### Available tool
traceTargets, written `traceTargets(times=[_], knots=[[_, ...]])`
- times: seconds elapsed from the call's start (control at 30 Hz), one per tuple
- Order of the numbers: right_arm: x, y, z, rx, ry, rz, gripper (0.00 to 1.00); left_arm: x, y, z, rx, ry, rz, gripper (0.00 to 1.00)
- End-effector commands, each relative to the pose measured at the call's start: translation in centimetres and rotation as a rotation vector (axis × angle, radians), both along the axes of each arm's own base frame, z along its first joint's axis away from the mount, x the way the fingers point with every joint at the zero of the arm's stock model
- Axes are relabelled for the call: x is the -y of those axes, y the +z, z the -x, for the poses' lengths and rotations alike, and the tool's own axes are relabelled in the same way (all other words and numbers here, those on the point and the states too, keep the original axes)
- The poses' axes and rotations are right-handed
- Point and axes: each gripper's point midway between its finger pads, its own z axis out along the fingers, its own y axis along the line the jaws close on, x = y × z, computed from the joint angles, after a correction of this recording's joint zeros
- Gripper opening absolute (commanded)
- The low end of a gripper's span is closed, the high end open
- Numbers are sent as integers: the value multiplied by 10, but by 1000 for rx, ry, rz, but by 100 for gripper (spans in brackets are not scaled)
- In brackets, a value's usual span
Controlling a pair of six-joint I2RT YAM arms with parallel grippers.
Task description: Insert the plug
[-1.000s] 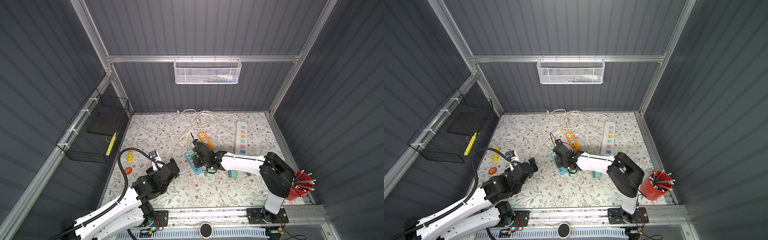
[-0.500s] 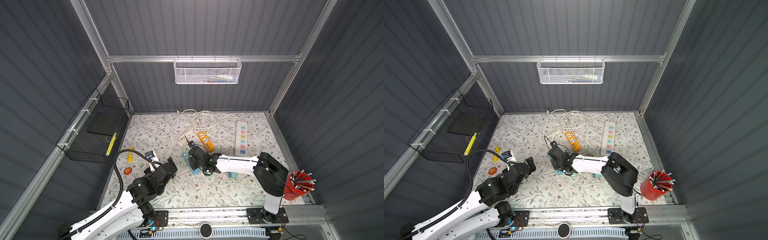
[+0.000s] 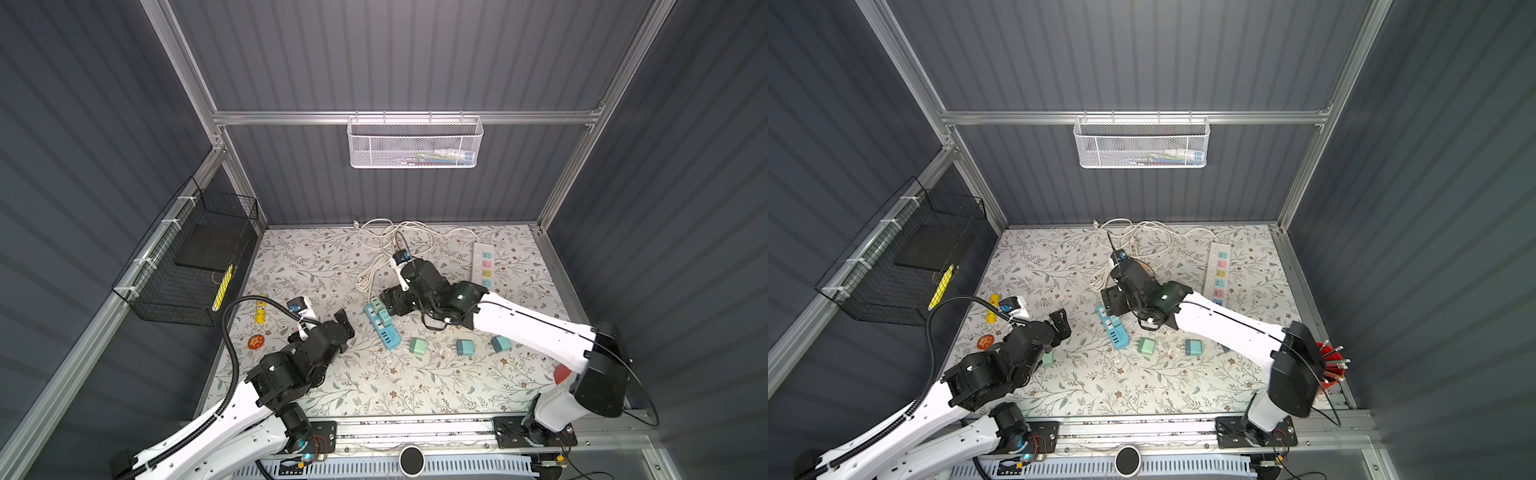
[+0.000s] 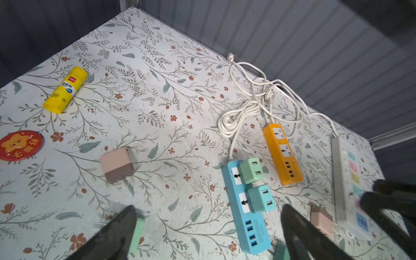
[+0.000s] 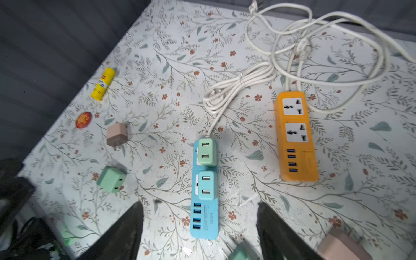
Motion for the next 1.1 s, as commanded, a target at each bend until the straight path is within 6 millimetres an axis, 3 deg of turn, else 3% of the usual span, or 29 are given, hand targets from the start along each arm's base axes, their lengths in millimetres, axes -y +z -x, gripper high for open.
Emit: traceTargets(times=[0.0, 0.13, 0.2, 0.43, 0.53, 0.63, 0.73, 0.93, 1.07], knots=[[28, -55, 31, -165, -58, 93, 69, -7, 3, 4, -14, -2, -25, 100], [26, -80, 67, -302, -90, -2, 37, -8, 2, 3, -12, 10, -28, 100], [20, -97, 75, -343, -90, -10, 39, -5, 1, 1, -12, 9, -25, 100], [-8, -142, 66, -371, -80, -30, 50, 11, -6, -12, -51, -20, -81, 100], [-12, -163, 62, -380, -84, -2, 50, 10, -11, -14, -88, -24, -86, 100], [-4, -184, 50, -335, -138, 80, 52, 8, -12, -17, -81, -20, -72, 100], [-3, -193, 42, -303, -166, 112, 51, 5, -8, -19, -73, -8, -74, 100], [-1, -188, 11, -213, -212, 163, 45, 8, -8, -19, -88, -26, -67, 100], [-17, -193, -14, -199, -151, 187, 45, 7, -9, -19, -92, -19, -73, 100]])
